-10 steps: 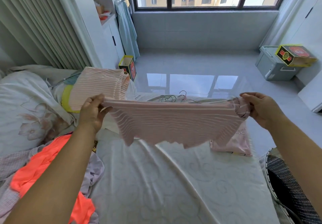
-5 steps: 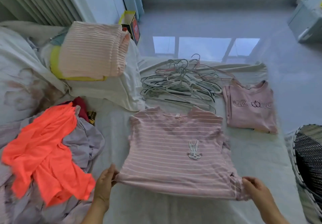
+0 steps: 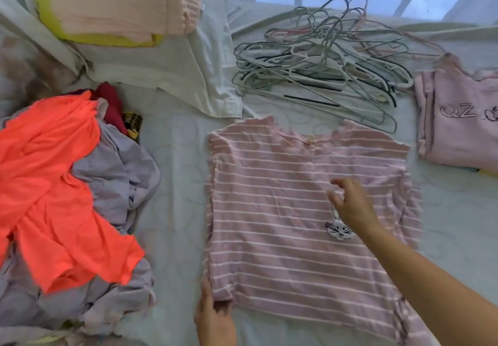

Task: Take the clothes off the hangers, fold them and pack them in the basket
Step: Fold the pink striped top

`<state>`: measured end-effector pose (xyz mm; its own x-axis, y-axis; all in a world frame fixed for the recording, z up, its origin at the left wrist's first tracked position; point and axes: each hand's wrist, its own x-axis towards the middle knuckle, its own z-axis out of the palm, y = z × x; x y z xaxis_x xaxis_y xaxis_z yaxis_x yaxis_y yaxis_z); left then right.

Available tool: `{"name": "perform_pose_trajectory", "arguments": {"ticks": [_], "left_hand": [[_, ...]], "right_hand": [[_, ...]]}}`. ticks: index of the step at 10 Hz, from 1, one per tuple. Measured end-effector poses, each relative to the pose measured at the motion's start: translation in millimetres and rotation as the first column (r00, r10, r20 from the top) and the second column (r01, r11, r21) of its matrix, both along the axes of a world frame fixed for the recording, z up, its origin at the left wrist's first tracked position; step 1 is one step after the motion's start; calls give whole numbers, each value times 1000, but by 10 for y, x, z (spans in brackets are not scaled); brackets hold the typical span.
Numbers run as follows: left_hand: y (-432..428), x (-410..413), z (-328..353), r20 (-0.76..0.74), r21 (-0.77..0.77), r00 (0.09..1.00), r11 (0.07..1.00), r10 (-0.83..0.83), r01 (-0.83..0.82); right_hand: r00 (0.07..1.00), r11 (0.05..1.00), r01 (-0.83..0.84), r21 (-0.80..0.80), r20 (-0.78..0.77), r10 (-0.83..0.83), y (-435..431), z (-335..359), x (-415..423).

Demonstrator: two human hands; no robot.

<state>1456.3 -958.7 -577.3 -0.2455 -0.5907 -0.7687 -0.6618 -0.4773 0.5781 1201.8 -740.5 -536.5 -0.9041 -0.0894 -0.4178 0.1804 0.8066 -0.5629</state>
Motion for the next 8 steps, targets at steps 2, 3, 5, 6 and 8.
{"name": "perform_pose_trajectory", "arguments": {"ticks": [2, 3, 5, 6, 8], "left_hand": [[-8, -100, -218, -164, 310, 932, 914, 323, -262], [73, -231, -62, -278, 270, 872, 904, 403, -332], [205, -147, -66, -299, 224, 894, 935, 334, -274], [247, -81, -81, -304, 211, 928, 965, 216, -155], [368, -119, -50, -220, 362, 904, 891, 367, -274]], "right_hand": [[962, 960, -256, 112, -73, 265, -977, -168, -971], [953, 943, -299, 146, -11, 304, -1217, -310, -1174], [954, 937, -298, 180, 91, 286, -1563, -343, -1273], [932, 929, -330, 170, 214, 292, -1649, -323, -1368], [891, 883, -423, 202, 268, 366, -1702, -296, -1306]]}}
